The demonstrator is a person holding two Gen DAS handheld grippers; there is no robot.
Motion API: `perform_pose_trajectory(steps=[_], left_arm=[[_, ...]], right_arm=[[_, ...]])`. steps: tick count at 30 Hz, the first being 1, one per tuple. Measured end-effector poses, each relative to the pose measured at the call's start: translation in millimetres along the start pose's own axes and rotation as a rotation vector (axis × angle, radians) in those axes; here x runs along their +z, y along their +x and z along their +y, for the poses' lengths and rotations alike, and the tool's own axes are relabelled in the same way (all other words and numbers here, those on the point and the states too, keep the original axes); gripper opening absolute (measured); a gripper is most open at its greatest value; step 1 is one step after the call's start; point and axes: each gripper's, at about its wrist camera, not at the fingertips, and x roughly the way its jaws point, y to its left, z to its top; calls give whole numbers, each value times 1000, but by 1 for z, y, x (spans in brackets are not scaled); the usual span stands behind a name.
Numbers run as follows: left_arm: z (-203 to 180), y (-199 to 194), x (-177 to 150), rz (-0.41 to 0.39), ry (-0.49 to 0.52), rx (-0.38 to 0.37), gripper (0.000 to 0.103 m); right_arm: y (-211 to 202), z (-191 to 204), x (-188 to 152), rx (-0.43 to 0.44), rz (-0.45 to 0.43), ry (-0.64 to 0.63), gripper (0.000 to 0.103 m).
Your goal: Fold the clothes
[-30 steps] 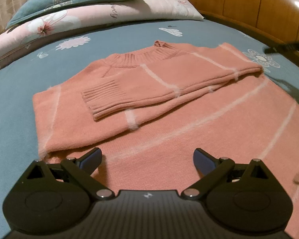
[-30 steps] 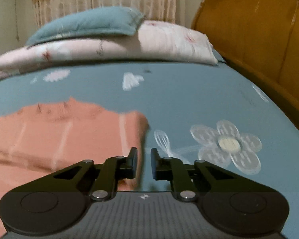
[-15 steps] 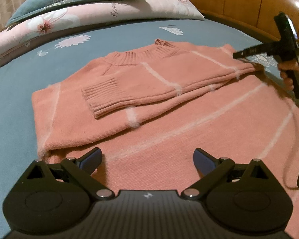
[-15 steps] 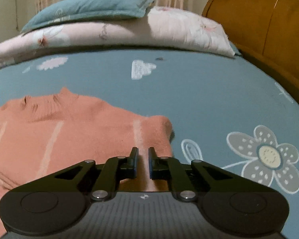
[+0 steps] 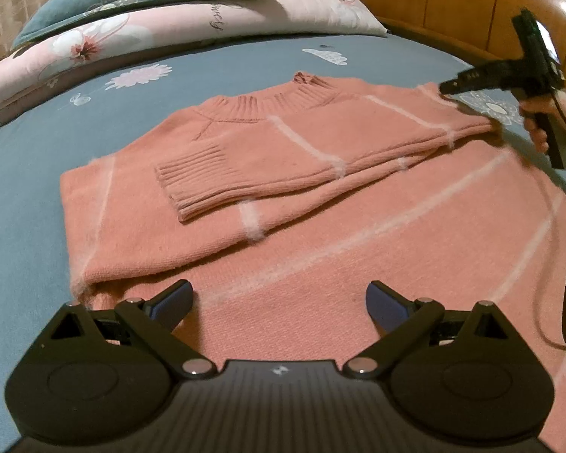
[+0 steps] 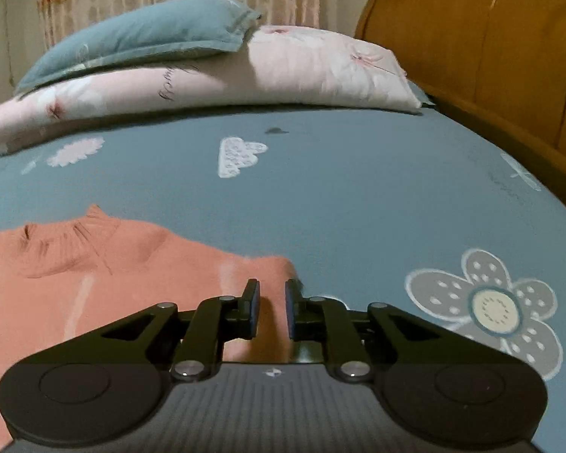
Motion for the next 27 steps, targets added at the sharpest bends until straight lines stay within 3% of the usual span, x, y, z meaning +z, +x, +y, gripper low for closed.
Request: perform_pose_trajectory(steps=[5,10,14,18,23,27], left_arm=[[3,0,0,1,-6,-4,98],[2,1,0,1,-9,-1,98],[2,1,0,2,-6,-2,98],[3,1,-1,2,-10,-3,98],[3,1,-1,3,-9,-2,98],[2,1,0,3,-6,3,98]], right_arm=[[25,-9,3,13,66,47,17],[6,-18,23,52,-17,155,18],[25,-9,21,62,51,120,17],[40,-12,20,34,85,129,3],[18,-7,29,54,53,123,11],[12,-5,12,71,105,79,11]])
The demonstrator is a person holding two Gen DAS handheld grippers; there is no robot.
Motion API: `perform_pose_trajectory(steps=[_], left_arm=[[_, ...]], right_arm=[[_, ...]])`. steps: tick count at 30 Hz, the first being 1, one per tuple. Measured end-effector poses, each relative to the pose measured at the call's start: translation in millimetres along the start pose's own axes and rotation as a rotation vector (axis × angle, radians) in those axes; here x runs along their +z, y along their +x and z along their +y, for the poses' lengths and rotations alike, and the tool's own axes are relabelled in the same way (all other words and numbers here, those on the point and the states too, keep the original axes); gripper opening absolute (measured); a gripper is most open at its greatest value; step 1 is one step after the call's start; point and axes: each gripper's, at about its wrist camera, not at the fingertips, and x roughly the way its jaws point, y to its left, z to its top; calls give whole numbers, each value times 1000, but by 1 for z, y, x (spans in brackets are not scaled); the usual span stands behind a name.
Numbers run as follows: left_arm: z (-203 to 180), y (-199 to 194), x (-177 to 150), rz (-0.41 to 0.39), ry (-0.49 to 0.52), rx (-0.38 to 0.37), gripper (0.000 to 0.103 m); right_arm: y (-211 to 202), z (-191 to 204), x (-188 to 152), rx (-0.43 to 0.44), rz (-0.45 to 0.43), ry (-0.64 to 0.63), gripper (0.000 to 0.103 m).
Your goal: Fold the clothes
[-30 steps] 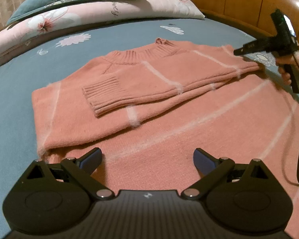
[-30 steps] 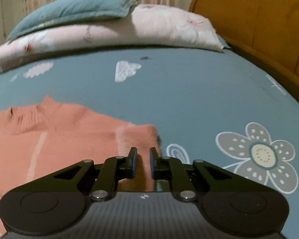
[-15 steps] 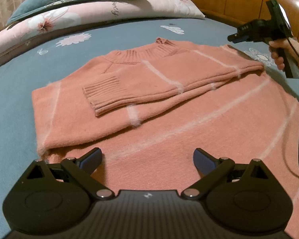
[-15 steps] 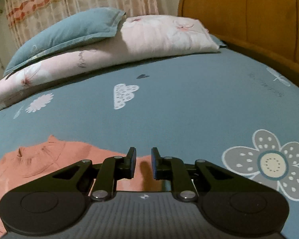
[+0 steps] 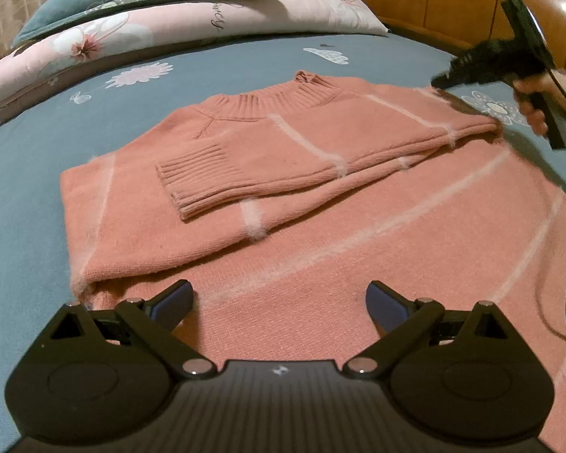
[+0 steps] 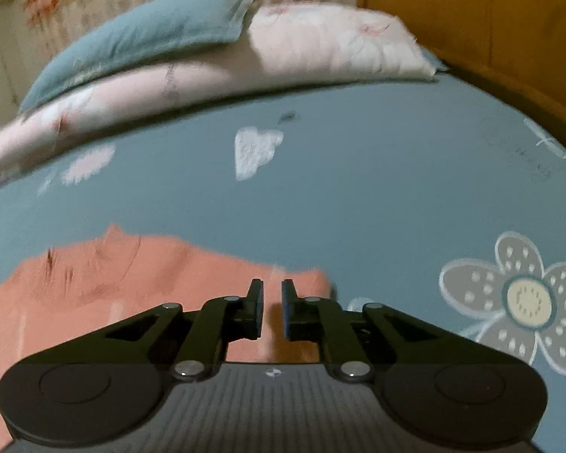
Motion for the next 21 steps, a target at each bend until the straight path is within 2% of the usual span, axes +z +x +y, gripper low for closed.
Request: perform_pose_trajectory(steps=[2,5,9,13,15,18,20,21], left_arm=[[0,0,0,0,-1,-1,98],[1,-2,0,-2,-4,-2,98],[2,-5,1,-11,-9,-8,98],[-1,-7,2,-18,-1,-16,98],[-2,-8,3,-22,6,-25,98],[-2,-7,2,-13,9,-23,98],[-2,-6,3,-8,9,-13,98],[-2,-7,3,-13,5,-19,98]], right_arm=[[2,-6,-11,-22,25,-18,14],[-14,-21,-14,-19,-1,31,17],[-39,-18,-16,43,-39,31,17],[-40,-3,-26,75,-1,-46,17],[-32,-3,-37,57,39,-60,17],[-36,-6,-40,14,33,-32,17],[-47,3,-38,-32,14,-74,26],[-53,9,-37,-27,4,-104,26]])
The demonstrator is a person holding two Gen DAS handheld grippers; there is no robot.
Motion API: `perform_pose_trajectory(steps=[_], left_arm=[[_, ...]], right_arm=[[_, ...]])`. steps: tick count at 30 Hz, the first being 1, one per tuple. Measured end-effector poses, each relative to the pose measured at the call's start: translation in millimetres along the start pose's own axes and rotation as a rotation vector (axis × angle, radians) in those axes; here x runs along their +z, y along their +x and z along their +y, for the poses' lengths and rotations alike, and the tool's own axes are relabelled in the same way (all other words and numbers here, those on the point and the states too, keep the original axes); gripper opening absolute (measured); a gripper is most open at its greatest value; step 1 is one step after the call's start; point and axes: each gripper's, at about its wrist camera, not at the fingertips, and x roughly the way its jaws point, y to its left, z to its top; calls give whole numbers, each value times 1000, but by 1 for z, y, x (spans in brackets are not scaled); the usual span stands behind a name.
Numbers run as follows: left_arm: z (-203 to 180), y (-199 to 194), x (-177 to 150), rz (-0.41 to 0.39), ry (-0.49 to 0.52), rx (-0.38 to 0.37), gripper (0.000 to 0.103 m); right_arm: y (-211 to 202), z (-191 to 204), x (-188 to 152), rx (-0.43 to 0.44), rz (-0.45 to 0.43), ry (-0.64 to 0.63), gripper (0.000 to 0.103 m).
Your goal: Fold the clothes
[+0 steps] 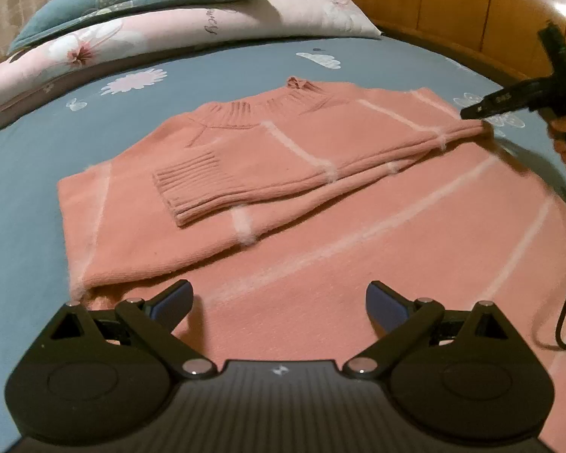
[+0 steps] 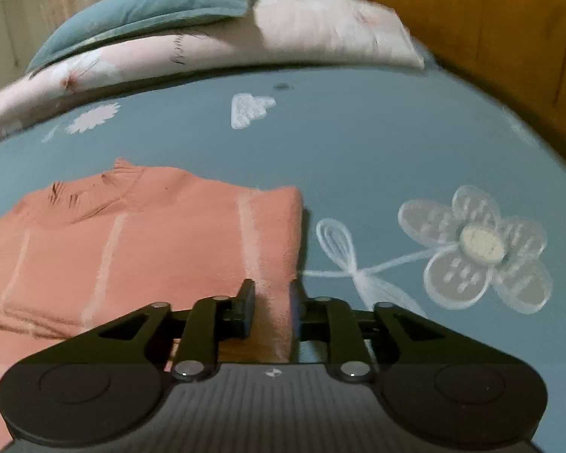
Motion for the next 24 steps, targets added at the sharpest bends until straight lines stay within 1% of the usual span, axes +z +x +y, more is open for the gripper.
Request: perform_pose_trajectory(steps=[1,4,8,11,13,14,19,21,24], left_arm=[[0,-1,0,-4,-4,-6,98],[-2,-4,0,-13,1,-19,98],[-6,-2,0,-5,14,-24,98],[-5,0,0,9,9,-12,98],[-5,-1,0,5,7,-11,98],[-5,-2,1,0,5,-14,98],[-7,-6,3,-17,2,-23,98],[-8,-6,3,-25,1,-23,98],[-9,-8,4,-45,-25,-35,98]], right_arm=[[-4,4,2,15,-7,-17,27],[-10,20,2,55,-12,-50,36],[5,24,-8,54,45,-42,37],[0,16,-9,34,54,11,37],[-12,16,-8,19,41,3,39],[-18,17,-8,13,33,-8,42],[-45,20,-13,-16,-10,-60,50],[-46,23,-19,-21,-23,-75,50],[-48,24,-30,13,-51,-72,50]])
